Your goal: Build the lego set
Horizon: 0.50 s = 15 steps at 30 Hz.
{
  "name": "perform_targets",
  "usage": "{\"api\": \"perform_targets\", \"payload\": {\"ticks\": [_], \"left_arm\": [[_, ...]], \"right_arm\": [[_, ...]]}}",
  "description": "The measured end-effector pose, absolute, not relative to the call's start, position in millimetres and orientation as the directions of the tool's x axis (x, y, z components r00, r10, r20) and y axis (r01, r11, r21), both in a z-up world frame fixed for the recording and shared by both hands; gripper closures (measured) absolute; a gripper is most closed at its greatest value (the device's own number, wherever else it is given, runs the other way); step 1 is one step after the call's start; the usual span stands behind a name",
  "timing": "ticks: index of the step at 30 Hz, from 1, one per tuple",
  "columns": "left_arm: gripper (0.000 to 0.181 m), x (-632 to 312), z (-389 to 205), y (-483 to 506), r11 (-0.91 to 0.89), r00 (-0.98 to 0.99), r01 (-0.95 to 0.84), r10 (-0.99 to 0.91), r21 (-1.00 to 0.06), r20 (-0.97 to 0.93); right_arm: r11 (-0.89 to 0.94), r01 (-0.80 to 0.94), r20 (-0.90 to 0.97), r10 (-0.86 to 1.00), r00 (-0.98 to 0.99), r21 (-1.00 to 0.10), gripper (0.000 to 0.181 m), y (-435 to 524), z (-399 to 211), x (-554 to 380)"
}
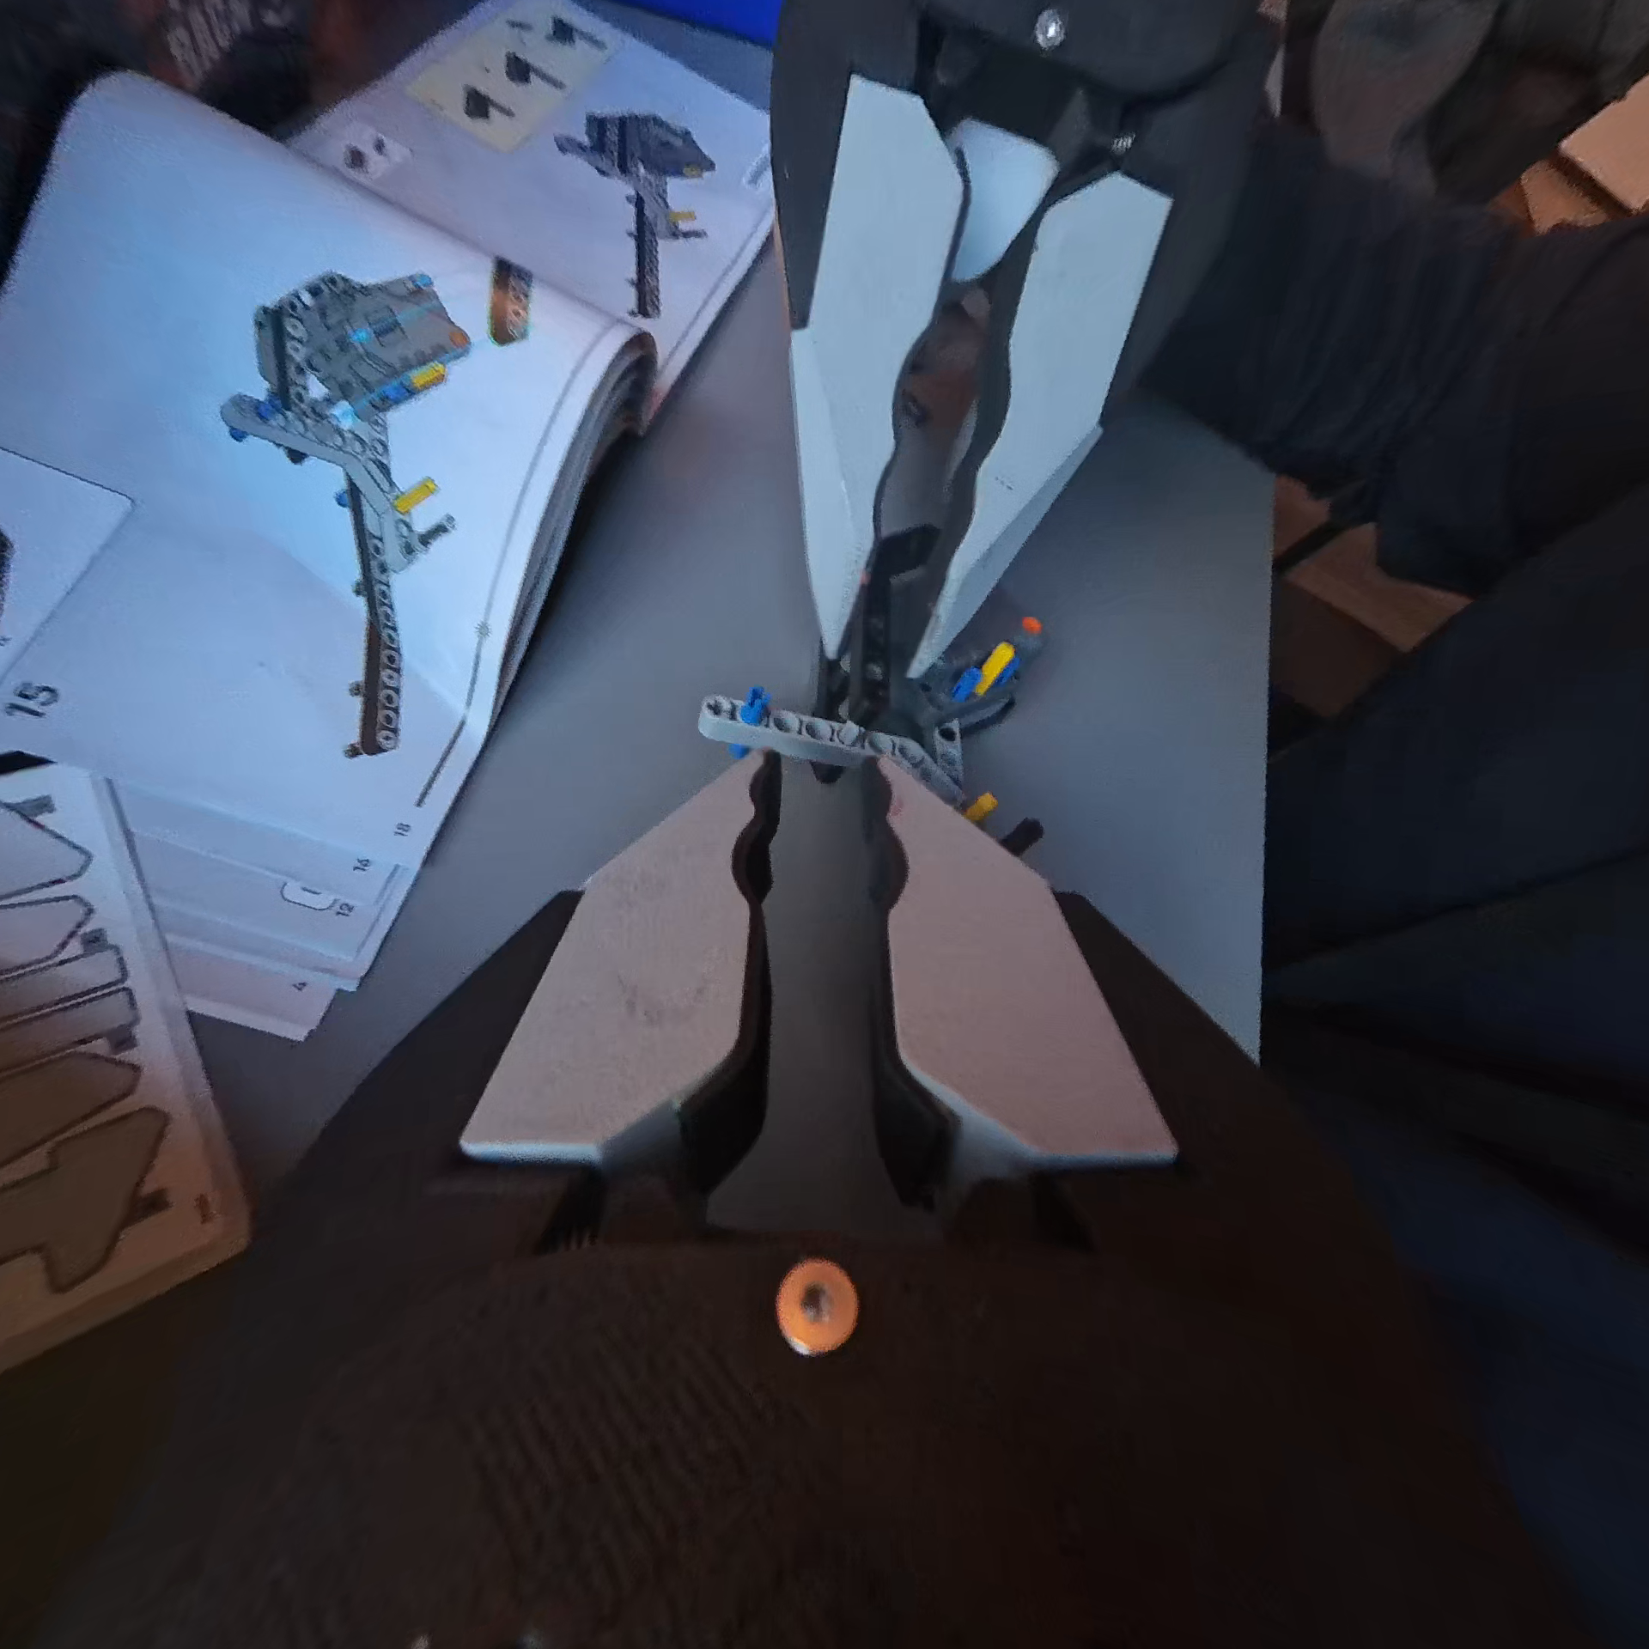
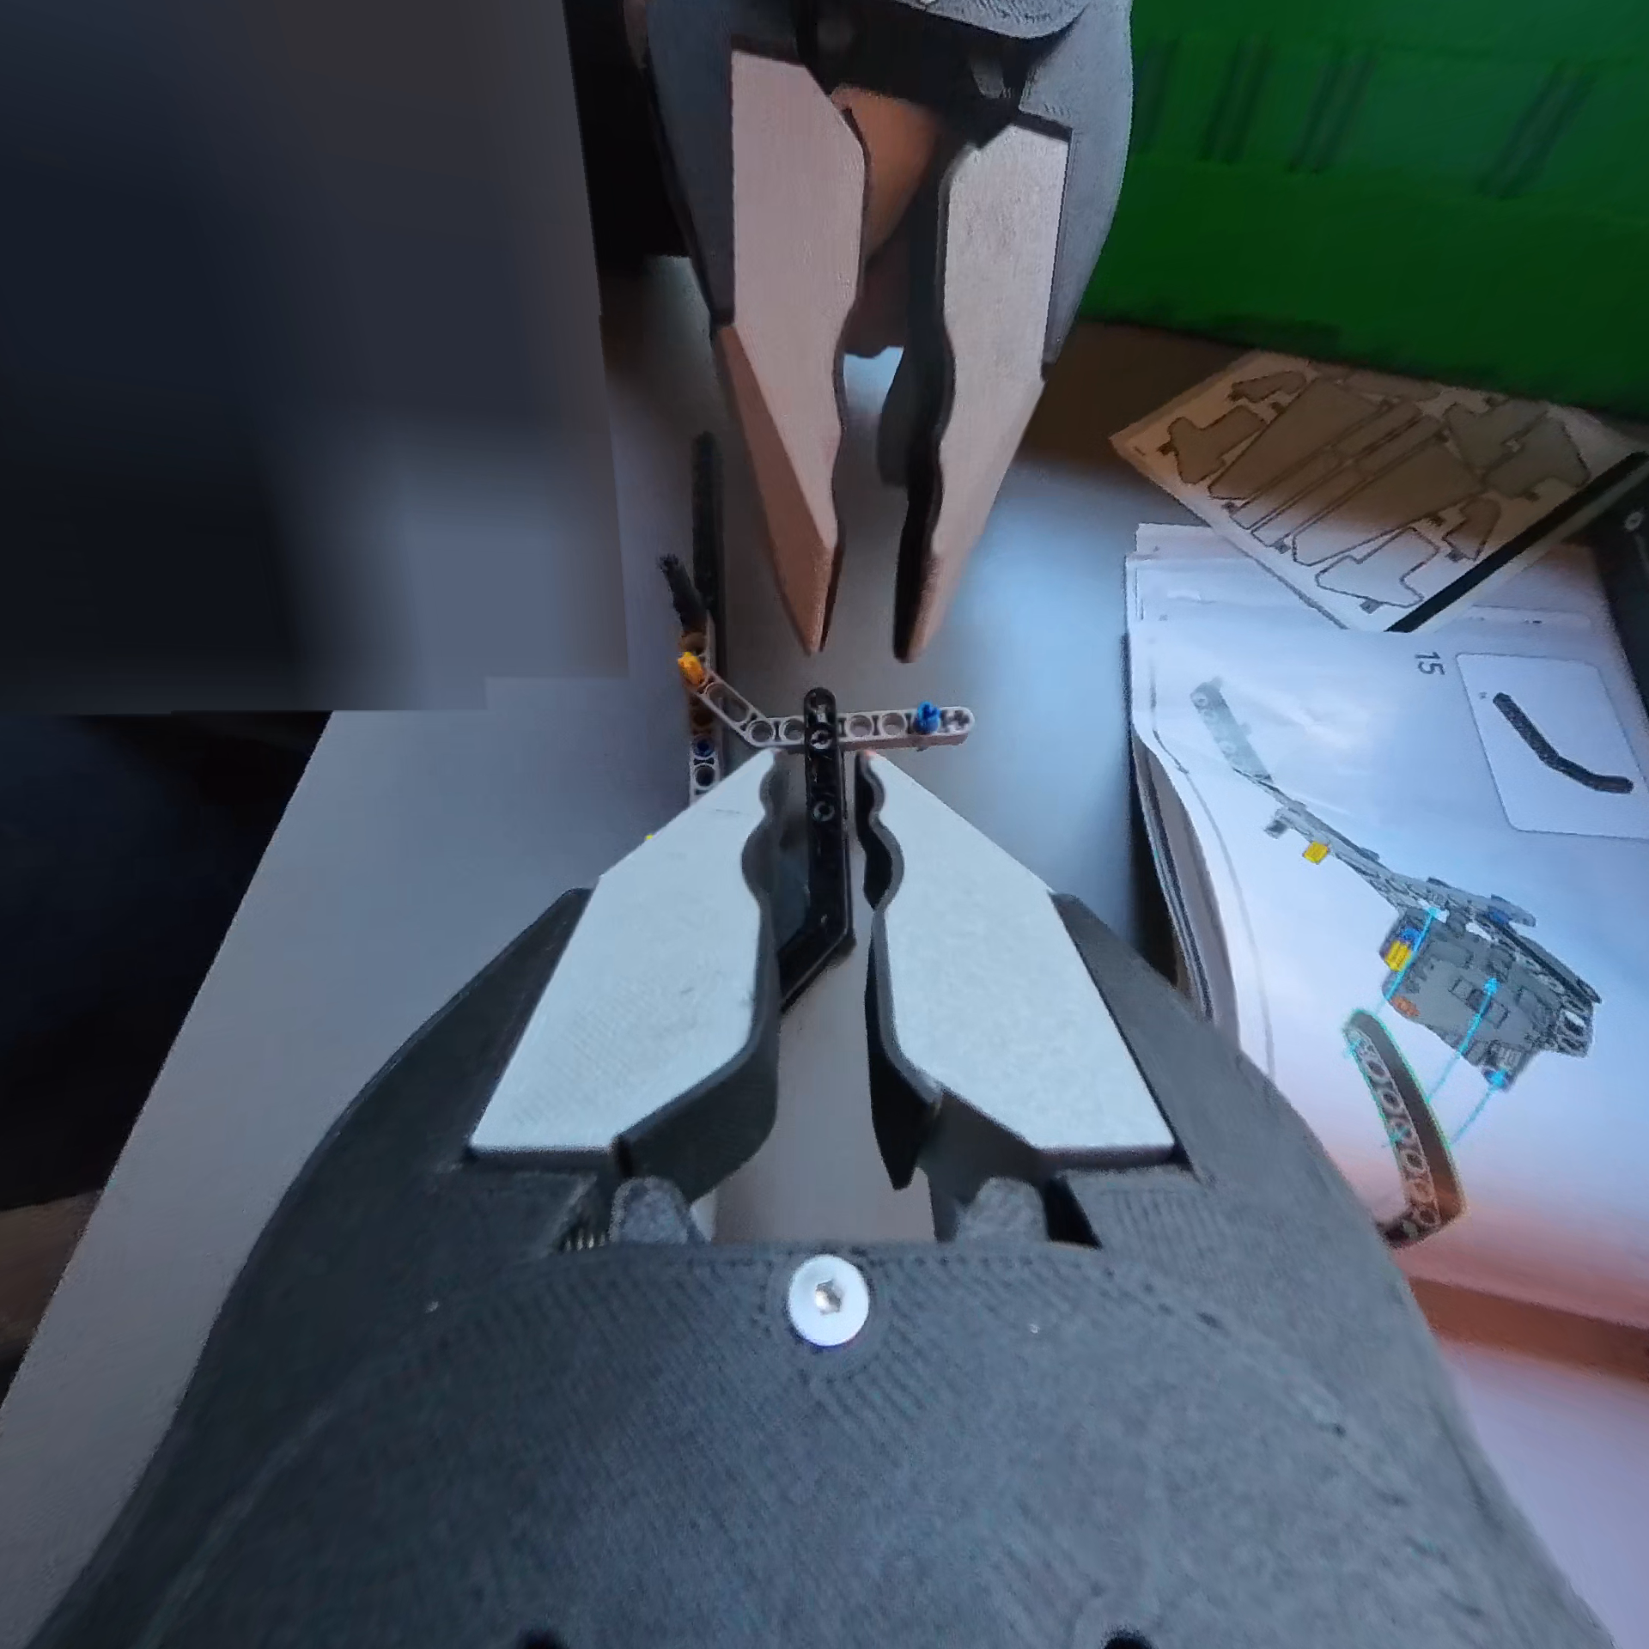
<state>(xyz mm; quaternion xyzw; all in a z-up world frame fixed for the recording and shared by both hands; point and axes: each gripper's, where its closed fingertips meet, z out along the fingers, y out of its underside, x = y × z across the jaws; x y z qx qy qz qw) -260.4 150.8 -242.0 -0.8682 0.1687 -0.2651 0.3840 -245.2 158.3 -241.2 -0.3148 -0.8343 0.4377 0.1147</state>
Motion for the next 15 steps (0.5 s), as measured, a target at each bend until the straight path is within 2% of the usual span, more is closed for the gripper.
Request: {"api": "perform_targets", "payload": {"ticks": [6,15], "left_arm": [[0.169,-250.7,-268.6,144.9,-0.723,0.79,-0.137,-0.492,-0.677,0.366],[0.167,-242.0,-266.1,142.1,-0.814,0.645,0.04,-0.422,-0.58,0.637]], "right_arm": [[0.496,0.397,0.007,0.631,-0.776,-0.772,0.177,154.5,-247.4,-248.6],[0.487,0.378,0.013,0.625,-0.78,-0.788,0.177,153.2,-244.5,-247.6]]}}
